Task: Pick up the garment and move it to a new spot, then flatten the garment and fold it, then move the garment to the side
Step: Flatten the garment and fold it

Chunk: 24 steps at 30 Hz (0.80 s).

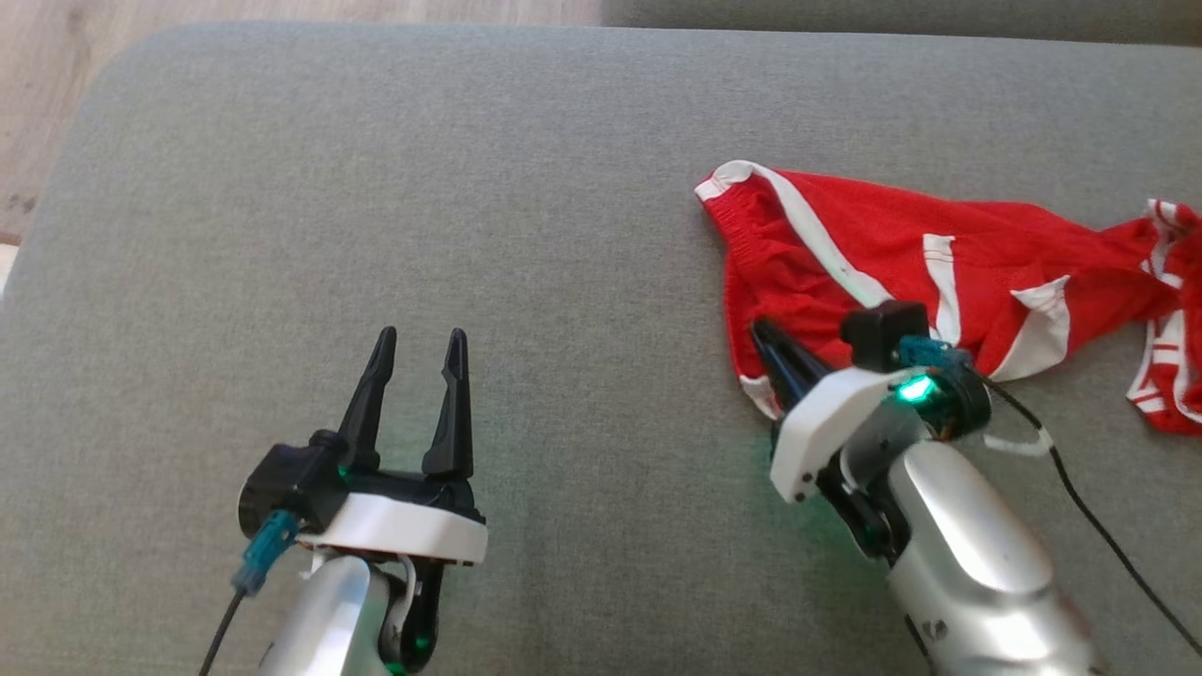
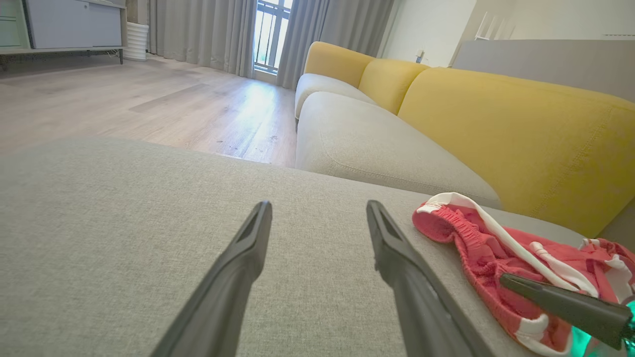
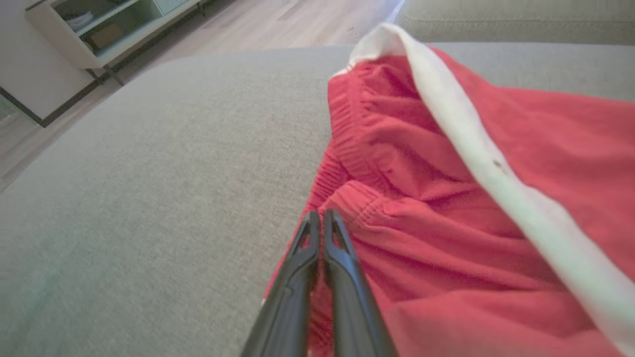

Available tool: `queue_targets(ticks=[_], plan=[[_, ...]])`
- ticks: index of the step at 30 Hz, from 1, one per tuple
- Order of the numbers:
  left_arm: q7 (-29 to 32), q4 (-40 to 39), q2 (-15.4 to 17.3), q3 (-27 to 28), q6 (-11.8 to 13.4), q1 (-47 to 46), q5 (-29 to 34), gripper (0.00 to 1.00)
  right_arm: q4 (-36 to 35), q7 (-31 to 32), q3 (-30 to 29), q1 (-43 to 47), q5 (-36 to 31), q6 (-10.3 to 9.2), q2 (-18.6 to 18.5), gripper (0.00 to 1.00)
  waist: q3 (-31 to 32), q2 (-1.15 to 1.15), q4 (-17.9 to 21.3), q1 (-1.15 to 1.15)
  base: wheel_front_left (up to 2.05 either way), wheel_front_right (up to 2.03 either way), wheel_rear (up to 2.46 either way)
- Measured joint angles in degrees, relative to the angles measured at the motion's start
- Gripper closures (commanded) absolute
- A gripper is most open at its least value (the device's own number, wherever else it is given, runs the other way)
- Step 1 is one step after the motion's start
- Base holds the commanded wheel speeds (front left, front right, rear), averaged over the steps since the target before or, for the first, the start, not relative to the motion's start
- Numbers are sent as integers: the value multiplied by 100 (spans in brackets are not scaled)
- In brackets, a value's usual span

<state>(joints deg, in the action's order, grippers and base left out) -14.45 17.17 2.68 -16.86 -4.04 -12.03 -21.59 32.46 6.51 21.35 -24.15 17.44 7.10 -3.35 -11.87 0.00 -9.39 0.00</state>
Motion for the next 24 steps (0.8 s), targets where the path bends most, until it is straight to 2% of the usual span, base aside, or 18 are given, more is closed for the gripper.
queue_targets(ticks=[8, 19, 20, 21, 24], plan=[[0, -21, -1, -140, 9, -93, -112, 0, 181, -576, 548, -653, 354, 0, -31, 100, -51, 0, -184, 0, 0, 0, 0], [0, -24, -2, -190, 55, -91, -160, 0, 571, -1014, 1345, -1176, 695, 0, -49, 100, -7, 0, -416, 0, 0, 0, 0], [0, -24, -2, -190, 55, -91, -160, 0, 571, -1014, 1345, -1176, 695, 0, -49, 18, -7, 0, -416, 0, 0, 0, 0], [0, -24, -2, -190, 57, -91, -162, 0, 631, -1058, 1382, -1237, 683, 0, -49, 0, 10, 0, -418, 0, 0, 0, 0], [0, -24, -2, -187, 78, -89, -162, 0, 757, -1078, 1500, -1366, 701, 0, -57, 0, 48, 0, -387, 0, 0, 0, 0]])
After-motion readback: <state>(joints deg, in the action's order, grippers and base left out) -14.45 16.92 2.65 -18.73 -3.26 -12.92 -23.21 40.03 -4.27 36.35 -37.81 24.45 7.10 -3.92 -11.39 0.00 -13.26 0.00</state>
